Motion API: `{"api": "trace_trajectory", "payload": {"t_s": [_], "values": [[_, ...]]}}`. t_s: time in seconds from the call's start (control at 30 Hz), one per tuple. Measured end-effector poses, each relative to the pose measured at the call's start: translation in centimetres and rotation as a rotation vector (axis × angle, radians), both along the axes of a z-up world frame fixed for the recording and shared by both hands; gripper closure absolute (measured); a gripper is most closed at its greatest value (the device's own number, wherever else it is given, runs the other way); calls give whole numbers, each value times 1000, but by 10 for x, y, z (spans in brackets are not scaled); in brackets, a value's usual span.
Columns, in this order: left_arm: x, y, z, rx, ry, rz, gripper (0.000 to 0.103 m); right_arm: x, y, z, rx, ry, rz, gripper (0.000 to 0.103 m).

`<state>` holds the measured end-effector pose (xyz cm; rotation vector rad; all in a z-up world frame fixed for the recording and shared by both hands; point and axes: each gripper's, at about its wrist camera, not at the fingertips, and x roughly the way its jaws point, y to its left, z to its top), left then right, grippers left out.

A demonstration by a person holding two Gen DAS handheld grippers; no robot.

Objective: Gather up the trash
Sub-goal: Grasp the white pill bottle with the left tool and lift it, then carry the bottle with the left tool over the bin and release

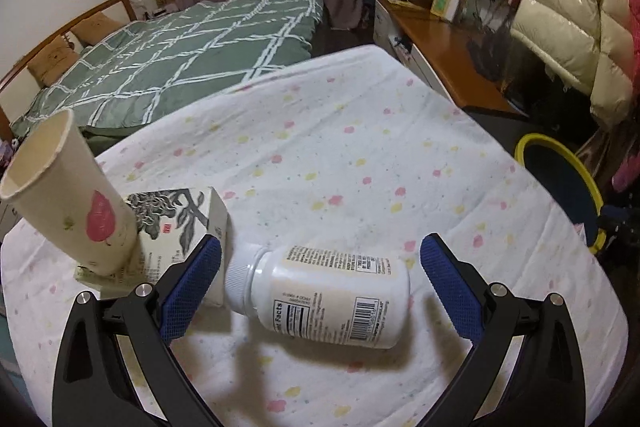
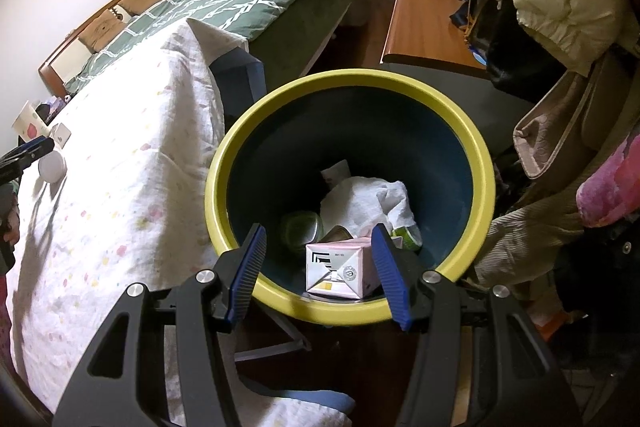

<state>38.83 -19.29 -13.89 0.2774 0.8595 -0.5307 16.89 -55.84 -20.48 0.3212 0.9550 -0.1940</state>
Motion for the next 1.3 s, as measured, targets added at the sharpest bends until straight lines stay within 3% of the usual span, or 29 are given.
{"api": "trace_trajectory", "payload": {"t_s": [0.13, 0.27, 0.4, 0.7, 1.03, 1.3], "values": [[4, 1, -12, 17, 42, -18, 5, 1, -1, -3, 4, 8, -1, 51], [1, -2, -16, 48, 20, -36, 5, 2, -2, -5, 9, 10, -2, 51], [-2, -4, -17, 51, 21, -38, 15, 1, -1, -4, 12, 5, 4, 51], [-48, -29, 5, 55, -22, -68, 16, -17, -1, 10, 17, -39, -2, 51], [-111, -128, 41, 6, -41, -231, 16, -64, -10, 28, -3, -95, -29, 51], [-136, -241, 30, -13, 15, -372, 16, -102, -32, 32, -45, -103, -86, 51]]}}
